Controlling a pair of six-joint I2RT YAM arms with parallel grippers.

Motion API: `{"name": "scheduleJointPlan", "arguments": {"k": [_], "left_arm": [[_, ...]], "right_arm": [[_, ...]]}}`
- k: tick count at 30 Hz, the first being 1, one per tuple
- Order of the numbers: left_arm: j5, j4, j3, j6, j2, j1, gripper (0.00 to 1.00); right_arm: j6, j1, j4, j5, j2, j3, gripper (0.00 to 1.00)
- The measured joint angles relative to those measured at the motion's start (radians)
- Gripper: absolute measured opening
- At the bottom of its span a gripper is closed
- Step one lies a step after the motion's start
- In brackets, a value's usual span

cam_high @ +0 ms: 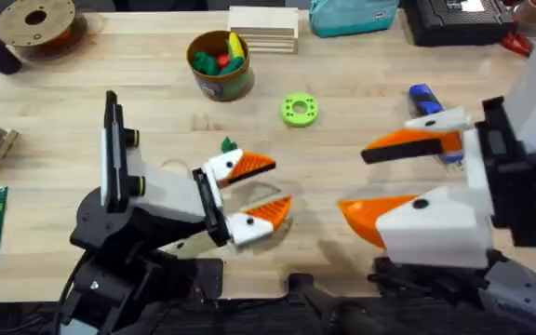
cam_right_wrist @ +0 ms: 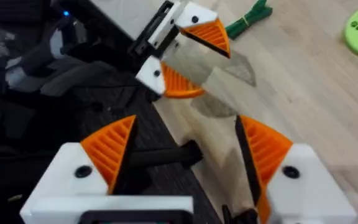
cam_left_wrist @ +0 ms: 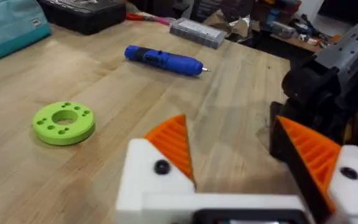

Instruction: Pick up the gripper from the table and insert it into the empty holder that is missing its gripper. Then pick up a screw, insert it into the mounting hole, and use the screwdriver to tighten it. Finally, clean up the table by picking up the vegetable and placing it into the bucket.

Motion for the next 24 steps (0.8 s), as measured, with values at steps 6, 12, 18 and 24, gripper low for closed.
{"name": "scheduleJointPlan", "arguments": {"k": [6,12,18,24], "left_arm": [[-0.03,0.003,0.0,0.006,0.0,0.0,0.012],[-0.053,0.004,0.0,0.006,0.0,0.0,0.012],[-0.07,0.006,0.0,0.006,0.0,0.0,0.011],[-0.073,0.006,0.0,0.006,0.0,0.0,0.011]], "right_arm": [[0.0,0.0,-0.015,-0.015,0.009,-0.006,0.926],[0.0,0.0,-0.014,-0.005,0.044,-0.006,0.927],[0.016,-0.023,0.003,0.101,0.126,-0.006,0.928],[0.016,-0.242,0.02,0.206,0.19,-0.006,0.927]]}}
